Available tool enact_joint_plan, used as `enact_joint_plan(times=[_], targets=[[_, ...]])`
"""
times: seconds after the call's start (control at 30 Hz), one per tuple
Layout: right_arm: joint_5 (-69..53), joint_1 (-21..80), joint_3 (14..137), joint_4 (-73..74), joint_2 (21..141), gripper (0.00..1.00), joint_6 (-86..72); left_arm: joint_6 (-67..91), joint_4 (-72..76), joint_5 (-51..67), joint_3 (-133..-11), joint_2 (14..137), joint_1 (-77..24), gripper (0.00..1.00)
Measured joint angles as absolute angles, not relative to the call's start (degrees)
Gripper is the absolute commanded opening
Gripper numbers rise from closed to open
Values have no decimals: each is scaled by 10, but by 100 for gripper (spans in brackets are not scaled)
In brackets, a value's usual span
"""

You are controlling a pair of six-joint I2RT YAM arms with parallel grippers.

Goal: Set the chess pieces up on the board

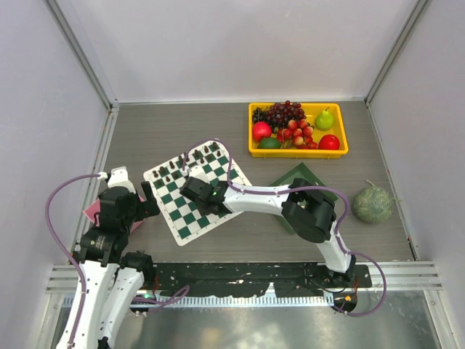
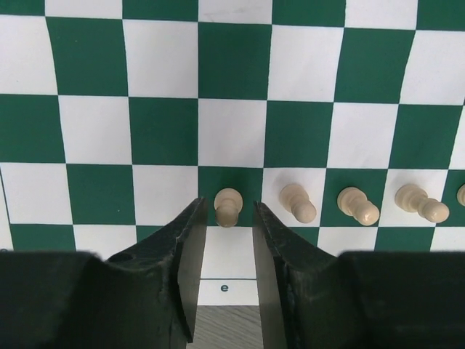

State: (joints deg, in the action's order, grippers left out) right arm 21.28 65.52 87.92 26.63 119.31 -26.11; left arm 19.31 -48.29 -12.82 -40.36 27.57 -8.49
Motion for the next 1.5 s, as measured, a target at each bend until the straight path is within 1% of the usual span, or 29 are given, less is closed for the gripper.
enact_joint_plan(times=[0.2,0.3,0.43,0.53,0.6,0.7,0.77,0.87,1.0,1.17,1.37,1.5], targets=[[204,655,875,258,1188,48,-256,193,-483,-128,-404,276,-85,99],[186,655,845,236,1157,48,-254,193,-483,-128,-404,276,-85,99],[191,653,782,213,1062,50,-251,193,-483,-128,-404,275,-85,99],[211,641,713,201,944,50,-252,193,-483,-128,-404,275,-85,99],[219,610,665,192,865,50,-257,193,-483,-128,-404,275,-85,99],[230,513,582,182,759,50,-274,193,-483,-128,-404,275,-85,99],[242,442,522,186,711,50,-283,193,-483,-128,-404,275,-85,99],[241,368,445,213,667,49,-289,193,-483,-128,-404,275,-85,99],[231,295,392,253,642,47,-288,193,-483,-128,-404,275,-85,99],[226,222,387,264,641,45,-284,193,-483,-128,-404,275,-85,99],[222,185,387,266,664,45,-277,193,-483,-128,-404,275,-85,99],[211,170,387,266,690,43,-273,193,-483,-128,-404,275,-85,99]])
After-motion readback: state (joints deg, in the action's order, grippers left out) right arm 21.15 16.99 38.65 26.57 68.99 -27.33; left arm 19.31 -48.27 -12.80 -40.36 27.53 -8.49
